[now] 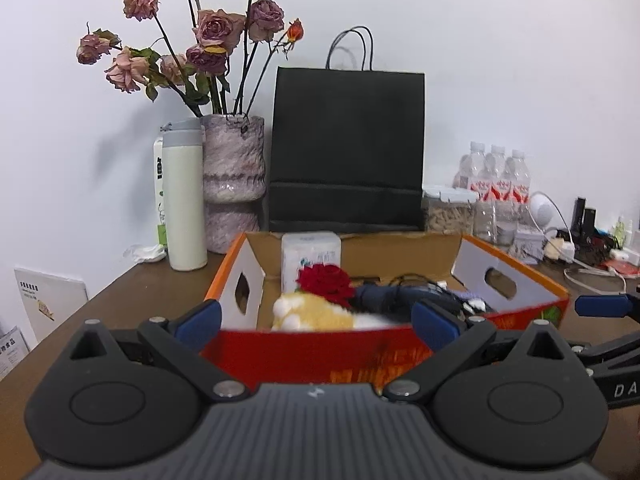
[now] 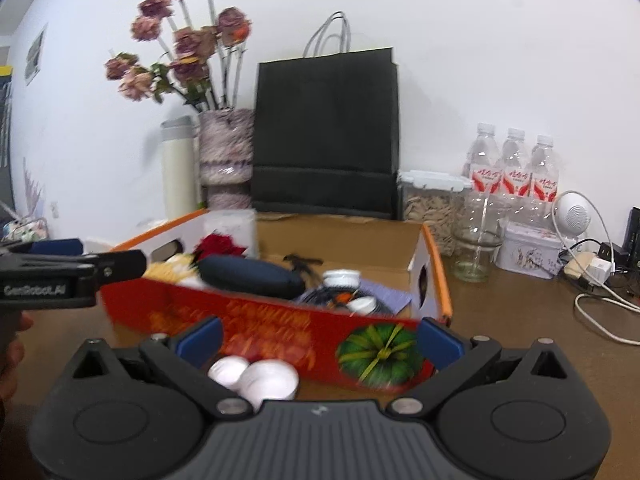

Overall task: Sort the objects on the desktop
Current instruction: 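Withdraw both tools toward the wooden block and white crumpled paper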

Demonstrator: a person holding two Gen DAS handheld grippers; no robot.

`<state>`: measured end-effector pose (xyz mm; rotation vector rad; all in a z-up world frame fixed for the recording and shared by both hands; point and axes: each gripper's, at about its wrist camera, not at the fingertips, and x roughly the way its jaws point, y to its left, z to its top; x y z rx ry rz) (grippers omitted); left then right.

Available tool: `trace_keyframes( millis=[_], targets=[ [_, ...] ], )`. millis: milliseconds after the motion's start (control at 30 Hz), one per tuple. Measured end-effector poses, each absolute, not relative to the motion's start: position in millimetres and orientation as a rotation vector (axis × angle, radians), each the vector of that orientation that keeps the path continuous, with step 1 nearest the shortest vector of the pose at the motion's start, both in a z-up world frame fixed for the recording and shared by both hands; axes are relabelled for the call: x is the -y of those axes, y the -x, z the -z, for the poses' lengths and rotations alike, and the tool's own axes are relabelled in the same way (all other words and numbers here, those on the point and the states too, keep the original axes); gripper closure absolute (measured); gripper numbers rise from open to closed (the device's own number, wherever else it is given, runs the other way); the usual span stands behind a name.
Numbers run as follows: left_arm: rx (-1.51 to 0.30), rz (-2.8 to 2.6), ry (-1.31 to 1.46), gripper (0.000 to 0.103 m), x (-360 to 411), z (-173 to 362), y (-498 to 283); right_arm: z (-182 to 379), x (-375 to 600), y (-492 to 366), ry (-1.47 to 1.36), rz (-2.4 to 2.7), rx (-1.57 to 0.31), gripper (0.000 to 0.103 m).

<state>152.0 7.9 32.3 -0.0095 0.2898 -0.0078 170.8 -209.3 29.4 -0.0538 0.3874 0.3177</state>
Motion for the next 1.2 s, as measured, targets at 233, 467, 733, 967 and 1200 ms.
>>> trace_keyframes(
  millis=[233,467,733,967,1200],
  targets=[
    [-0.386,-0.002,0.002,0.0,-12.8,-22.2,-140.4,-15.4,190.2,-156.9,0.095,-0.388,-0.523,0.009],
    [-0.49,0.026,-0.036,0.0,-2.6,-7.8,-148.5,-3.6,181.7,-163.9,0.08,-0.411,-0.635,0.049],
    [-0.576,0.049,-0.027,0.0,13.3,1.5,-170.3,-6.3,194.2,-168.1,0.058,-0.417,-0.634,0.078],
    [-0.594,0.034,-0.014,0.007,24.0,3.4,-188.7,-10.3,204.7,-171.8,0.042,-0.392,-0.622,0.079],
    [-0.648,0.046,-0.055,0.059,37.1,7.9,-196.5,-9.8,207.9,-173.7,0.035,-0.387,-0.613,0.079]
  ],
)
